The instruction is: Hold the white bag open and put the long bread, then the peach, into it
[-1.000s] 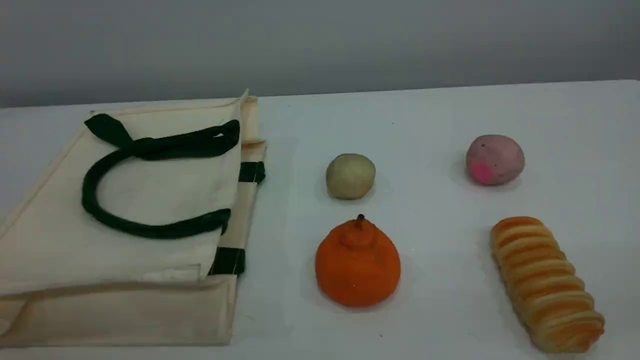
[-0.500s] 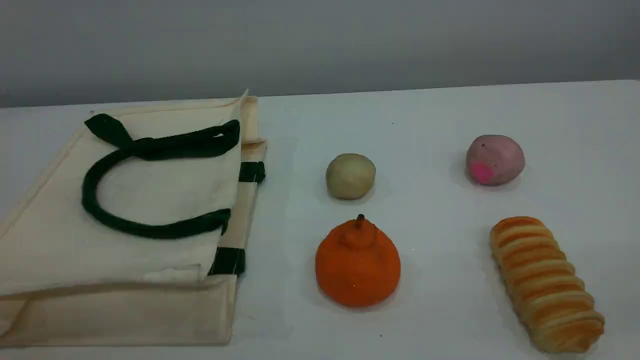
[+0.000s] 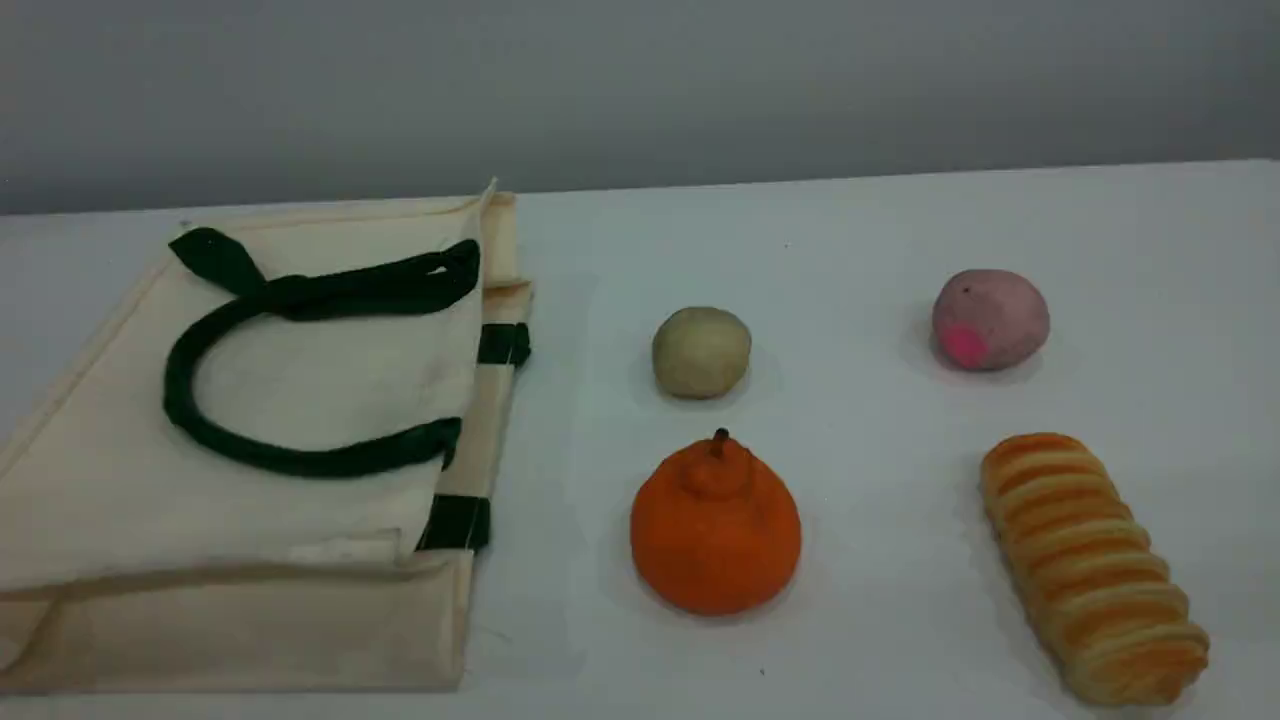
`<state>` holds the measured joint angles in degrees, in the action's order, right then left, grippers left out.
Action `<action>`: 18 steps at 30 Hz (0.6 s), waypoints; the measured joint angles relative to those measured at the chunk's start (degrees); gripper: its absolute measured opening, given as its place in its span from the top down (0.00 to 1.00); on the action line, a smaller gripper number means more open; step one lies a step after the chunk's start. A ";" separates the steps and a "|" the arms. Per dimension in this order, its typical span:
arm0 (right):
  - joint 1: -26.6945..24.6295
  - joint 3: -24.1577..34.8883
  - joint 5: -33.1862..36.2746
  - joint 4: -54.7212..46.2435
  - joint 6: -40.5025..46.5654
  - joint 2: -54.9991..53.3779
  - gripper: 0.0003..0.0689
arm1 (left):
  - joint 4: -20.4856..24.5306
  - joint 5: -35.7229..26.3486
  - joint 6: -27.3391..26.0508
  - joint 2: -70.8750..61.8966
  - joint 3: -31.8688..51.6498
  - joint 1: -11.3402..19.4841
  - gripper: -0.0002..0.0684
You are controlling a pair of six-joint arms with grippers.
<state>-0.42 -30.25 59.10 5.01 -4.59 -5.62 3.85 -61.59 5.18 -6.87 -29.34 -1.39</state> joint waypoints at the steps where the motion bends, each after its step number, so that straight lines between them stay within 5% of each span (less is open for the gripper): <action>1: 0.00 -0.69 -0.82 0.39 0.33 -1.11 0.23 | 0.59 0.62 0.00 -1.69 -0.41 0.00 0.26; 18: -0.05 -16.06 -6.90 5.40 1.93 -29.79 0.23 | -3.15 17.34 -0.18 -37.14 -12.06 0.05 0.26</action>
<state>-0.47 -46.32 52.20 10.41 -2.66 -35.41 0.70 -44.26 5.01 -44.01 -41.40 -1.34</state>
